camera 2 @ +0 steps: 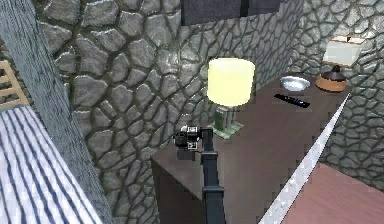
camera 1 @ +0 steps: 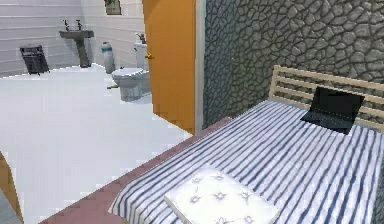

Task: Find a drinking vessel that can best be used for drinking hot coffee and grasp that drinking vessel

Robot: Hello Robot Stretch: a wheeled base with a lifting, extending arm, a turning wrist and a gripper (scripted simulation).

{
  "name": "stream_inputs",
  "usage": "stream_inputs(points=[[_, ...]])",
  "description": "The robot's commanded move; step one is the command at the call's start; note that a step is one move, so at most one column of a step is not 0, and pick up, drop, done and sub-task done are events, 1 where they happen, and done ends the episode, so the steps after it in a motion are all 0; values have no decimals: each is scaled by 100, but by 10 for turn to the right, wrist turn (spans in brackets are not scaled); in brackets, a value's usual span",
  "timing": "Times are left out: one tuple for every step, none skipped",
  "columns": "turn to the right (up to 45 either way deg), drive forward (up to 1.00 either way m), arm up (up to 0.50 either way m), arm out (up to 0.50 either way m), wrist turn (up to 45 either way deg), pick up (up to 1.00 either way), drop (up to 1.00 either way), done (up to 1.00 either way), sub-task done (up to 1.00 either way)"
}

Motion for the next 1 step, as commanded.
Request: stream_inputs(points=[[0,0,0,0,0,100,0,0,0]])
